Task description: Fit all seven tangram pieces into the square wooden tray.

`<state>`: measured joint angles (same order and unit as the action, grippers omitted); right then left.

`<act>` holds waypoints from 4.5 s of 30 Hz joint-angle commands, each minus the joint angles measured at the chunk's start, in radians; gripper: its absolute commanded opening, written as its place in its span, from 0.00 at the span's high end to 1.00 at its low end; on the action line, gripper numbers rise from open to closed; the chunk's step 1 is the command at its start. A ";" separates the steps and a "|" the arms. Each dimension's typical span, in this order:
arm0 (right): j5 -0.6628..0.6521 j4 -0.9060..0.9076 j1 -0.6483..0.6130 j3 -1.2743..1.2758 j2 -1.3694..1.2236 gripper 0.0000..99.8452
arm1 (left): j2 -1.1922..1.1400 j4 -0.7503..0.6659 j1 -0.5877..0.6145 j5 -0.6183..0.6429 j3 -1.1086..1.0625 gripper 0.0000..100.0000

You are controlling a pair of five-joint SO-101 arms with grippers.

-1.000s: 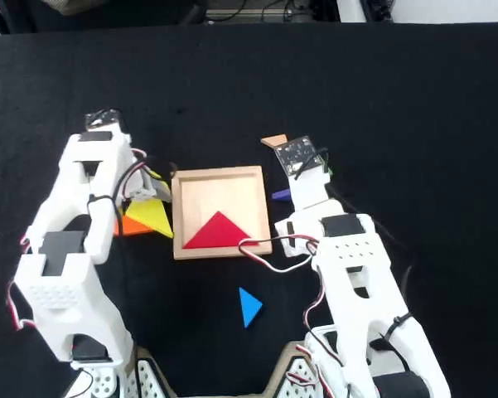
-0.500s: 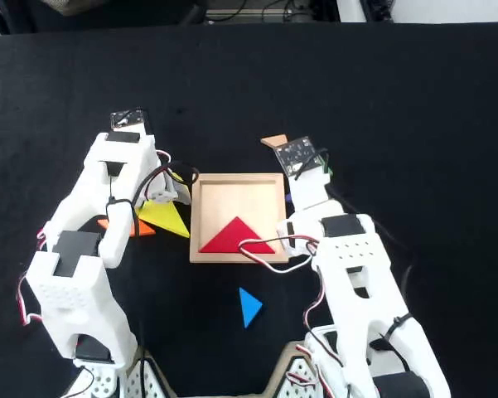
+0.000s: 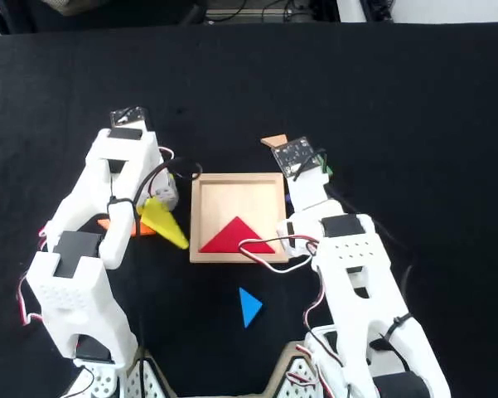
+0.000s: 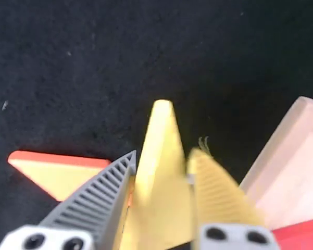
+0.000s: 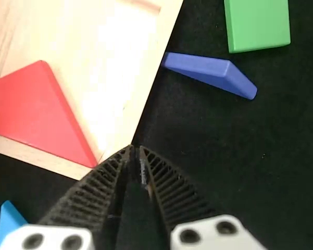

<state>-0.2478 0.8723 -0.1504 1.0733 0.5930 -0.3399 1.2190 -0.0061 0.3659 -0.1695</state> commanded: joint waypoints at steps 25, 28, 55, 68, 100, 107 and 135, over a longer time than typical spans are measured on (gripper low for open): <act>-0.003 -0.127 0.163 0.015 0.045 0.99 | 0.041 0.511 -0.223 -0.233 0.598 0.94; 0.038 -0.172 0.215 0.021 0.045 0.99 | 0.035 0.508 -0.242 -0.255 0.645 0.94; 0.061 -0.276 0.239 0.076 0.038 0.99 | -0.209 0.235 -0.286 -0.048 0.564 0.94; 0.061 -0.275 0.239 0.076 0.038 0.99 | -0.210 0.204 -0.274 0.018 0.507 0.94; 0.060 -0.275 0.206 0.076 0.038 0.99 | -0.201 0.241 -0.288 -0.026 0.421 0.81; 0.060 -0.275 0.204 0.076 0.038 0.99 | -0.198 0.261 -0.291 -0.026 0.432 0.80; 0.038 -0.275 0.235 0.073 0.044 0.99 | -0.164 0.336 -0.423 -0.035 0.679 0.80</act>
<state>-0.2002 0.6114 0.0675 1.1577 0.5930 -0.5593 1.6164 -0.4434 0.3429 0.4534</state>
